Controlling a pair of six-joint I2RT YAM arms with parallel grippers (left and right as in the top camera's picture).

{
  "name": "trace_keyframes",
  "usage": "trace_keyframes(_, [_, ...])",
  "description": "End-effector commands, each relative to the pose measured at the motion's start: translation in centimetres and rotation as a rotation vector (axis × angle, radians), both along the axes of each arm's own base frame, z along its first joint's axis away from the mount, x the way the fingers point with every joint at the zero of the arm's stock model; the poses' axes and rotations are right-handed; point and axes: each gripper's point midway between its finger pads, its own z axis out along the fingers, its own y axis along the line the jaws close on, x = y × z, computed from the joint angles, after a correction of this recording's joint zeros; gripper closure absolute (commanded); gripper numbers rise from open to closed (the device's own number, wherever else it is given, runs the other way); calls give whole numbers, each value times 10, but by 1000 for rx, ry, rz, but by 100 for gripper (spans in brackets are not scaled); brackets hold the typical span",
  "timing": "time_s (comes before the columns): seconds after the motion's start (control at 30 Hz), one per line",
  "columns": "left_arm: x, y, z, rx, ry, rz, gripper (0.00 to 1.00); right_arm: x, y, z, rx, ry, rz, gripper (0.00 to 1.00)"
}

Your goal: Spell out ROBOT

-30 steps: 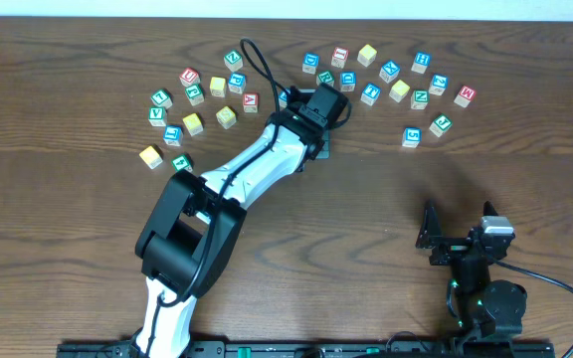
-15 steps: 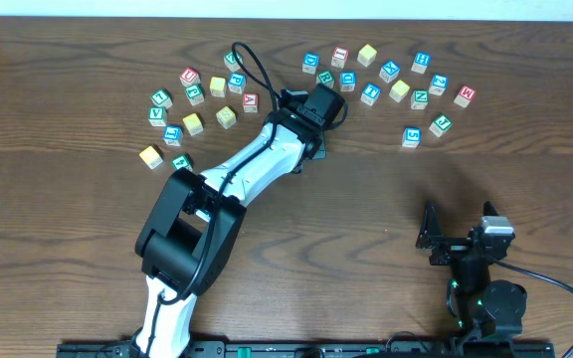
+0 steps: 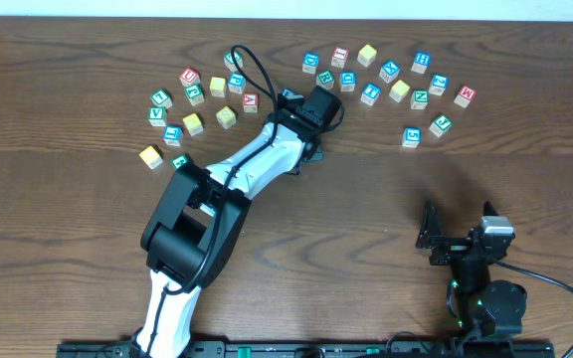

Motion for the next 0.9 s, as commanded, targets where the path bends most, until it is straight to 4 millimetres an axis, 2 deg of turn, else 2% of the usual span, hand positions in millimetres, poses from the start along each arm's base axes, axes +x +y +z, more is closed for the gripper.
trace_keyframes(0.0, [2,6,-5,21,1,19,72,0,-3,-2,-13,4,-10,1])
trace_keyframes(0.7, [0,4,4,6,0,14,71,0,-3,-2,-13,4,-10,1])
trace_keyframes(0.73, [0,3,3,2,4,5,51,0,-3,-2,-13,4,-10,1])
trace_keyframes(0.87, [-1,3,3,0,6,5,45,0,-3,-2,-13,4,-10,1])
